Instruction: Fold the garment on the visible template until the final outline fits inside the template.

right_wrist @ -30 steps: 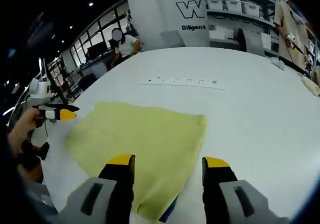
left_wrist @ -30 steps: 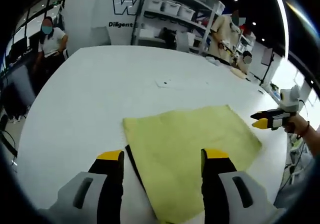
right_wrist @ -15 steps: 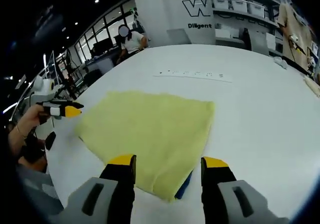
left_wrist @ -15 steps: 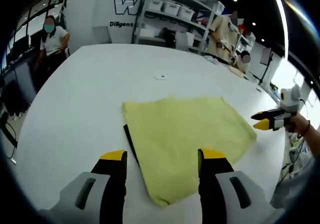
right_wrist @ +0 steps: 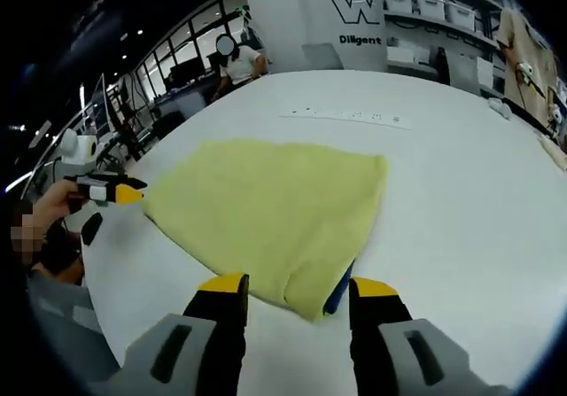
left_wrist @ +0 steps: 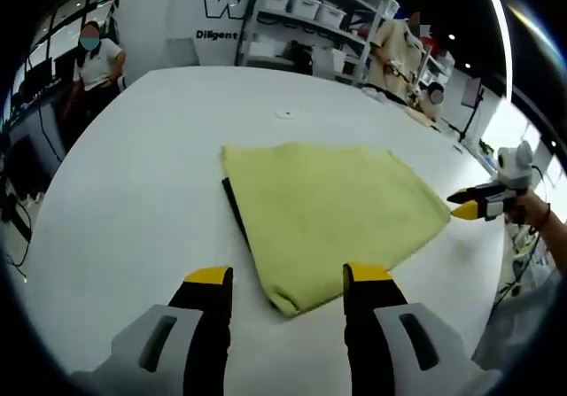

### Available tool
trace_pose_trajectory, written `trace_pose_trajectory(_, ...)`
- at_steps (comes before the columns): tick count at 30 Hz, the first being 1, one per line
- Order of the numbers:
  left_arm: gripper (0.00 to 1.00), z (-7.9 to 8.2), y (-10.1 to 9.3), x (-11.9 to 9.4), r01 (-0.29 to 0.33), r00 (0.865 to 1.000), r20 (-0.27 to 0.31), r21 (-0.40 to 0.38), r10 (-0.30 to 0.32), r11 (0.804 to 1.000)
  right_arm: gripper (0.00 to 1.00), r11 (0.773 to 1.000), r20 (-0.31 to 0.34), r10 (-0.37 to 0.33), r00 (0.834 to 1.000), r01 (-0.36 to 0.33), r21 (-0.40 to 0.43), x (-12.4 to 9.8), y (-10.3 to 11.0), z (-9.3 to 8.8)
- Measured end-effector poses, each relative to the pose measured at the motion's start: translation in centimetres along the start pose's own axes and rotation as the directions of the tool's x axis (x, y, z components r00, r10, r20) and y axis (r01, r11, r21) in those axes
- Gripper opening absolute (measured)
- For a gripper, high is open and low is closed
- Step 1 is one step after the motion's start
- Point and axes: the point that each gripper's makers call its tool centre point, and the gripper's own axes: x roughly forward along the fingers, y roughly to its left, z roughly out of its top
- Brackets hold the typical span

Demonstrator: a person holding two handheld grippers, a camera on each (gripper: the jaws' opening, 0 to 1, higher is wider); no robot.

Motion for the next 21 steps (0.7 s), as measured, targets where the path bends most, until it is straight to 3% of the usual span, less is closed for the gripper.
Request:
trace_pose_trajectory(15,0.28,-2.3,0.5,-0.1,0.004,0.999,-0.04,0.011,-0.003,1.0,0.25,1.0,-0.003,-0.016,1.0,0.016,-0.024,-0.4,0.0,-1.8)
trace_pose_trajectory(21,0.19,-2.7,0.6,0.3,0.016,0.999,-0.042,-0.015,-0.017,1.0,0.11,0.999,-0.02,-0.019,1.0,0.019,-0.033,-0.2,-0.1,-2.7)
